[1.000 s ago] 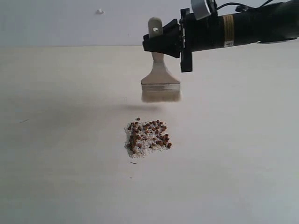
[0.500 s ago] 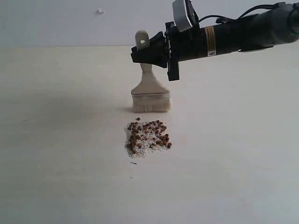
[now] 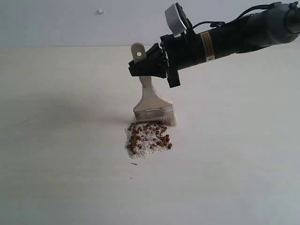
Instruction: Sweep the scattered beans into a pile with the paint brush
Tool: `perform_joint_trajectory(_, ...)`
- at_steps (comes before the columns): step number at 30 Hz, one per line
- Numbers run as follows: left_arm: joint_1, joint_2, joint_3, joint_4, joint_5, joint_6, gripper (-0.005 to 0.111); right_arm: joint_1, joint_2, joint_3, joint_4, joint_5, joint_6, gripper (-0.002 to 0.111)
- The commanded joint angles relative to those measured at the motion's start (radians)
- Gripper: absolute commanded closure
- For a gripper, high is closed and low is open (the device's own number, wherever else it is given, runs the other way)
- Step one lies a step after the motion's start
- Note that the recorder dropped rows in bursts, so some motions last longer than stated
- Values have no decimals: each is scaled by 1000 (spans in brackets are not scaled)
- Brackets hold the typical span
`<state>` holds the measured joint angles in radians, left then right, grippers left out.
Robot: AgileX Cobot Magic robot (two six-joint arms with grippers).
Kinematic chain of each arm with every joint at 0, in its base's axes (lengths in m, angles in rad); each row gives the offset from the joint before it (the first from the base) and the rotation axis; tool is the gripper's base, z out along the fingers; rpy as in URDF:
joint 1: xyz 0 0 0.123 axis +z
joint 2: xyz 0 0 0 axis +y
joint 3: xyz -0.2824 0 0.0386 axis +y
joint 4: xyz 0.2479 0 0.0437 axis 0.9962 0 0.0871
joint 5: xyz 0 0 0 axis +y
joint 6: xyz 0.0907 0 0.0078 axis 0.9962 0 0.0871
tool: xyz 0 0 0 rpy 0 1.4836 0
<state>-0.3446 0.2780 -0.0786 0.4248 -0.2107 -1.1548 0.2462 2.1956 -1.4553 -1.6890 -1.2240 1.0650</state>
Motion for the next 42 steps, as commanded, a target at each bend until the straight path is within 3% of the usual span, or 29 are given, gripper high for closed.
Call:
perform_joint_trajectory(1,-3,-3,5,6,-2,-1,107,2,1,-6,-55,3,63,108)
perform_joint_trajectory(14,-3,-3,5,6,-2,-1,107,2,-102,-6,-39,3,4,108)
perform_joint_trajectory(24,-3,-3,5,6,-2,-1,107,2,-112,-11,111,3,-168,108)
perform_joint_trajectory(32,-3,-3,5,6,-2,-1,107,2,99,-235,217,37,-124,108)
perform_joint_trajectory(37,-3,-3,5,6,-2,-1,107,4,158,-275,118,3,-111,108)
perform_joint_trajectory(42,-3,-3,5,6,-2,-1,107,28,155,-277,-55,3,96,108)
